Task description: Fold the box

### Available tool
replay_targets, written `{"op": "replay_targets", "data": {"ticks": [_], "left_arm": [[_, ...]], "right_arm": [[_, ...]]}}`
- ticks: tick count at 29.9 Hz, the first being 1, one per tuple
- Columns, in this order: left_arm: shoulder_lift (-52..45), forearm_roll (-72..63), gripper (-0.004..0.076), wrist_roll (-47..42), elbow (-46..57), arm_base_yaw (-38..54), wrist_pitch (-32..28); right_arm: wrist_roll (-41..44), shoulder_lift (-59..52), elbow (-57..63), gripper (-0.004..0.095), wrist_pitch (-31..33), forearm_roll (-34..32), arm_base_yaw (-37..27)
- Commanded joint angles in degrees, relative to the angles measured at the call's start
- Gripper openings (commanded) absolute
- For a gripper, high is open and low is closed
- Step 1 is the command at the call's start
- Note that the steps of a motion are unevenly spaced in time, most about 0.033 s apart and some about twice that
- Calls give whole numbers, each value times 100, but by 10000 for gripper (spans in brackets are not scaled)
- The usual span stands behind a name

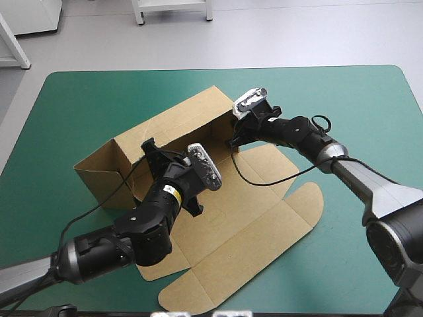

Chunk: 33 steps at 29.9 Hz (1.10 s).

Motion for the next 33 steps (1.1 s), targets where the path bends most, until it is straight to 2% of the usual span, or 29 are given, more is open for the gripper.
{"op": "replay_targets", "data": {"ticks": [1,5,11,17,20,27,33], "left_arm": [[-415,-637,-8,139,-485,-41,237],[-564,-1199,-9,537,-1229,-41,686],[-577,-1647,-9,948,-2419,-41,1084],[-577,-1656,-8,1067,-2800,153,1589],[-577,-1706,-9,1067,-3009,476,1771],[-585,-1937,-8,1244,-3573,1549,1747],[-585,-2734,-8,1621,-3731,2647,1565]], "right_arm": [[1234,-411,-301,-13,199,-1001,0],[2399,-607,-505,-13,636,-1904,-137],[3582,-1037,-589,-13,1011,-2693,-363],[5086,-1425,-1204,-13,2175,-3922,-489],[5426,-1499,-1583,-13,2978,-4136,-498],[5877,-1586,-2178,-13,4599,-4287,-498],[5950,-1660,-2354,-13,5246,-4287,-498]]}}
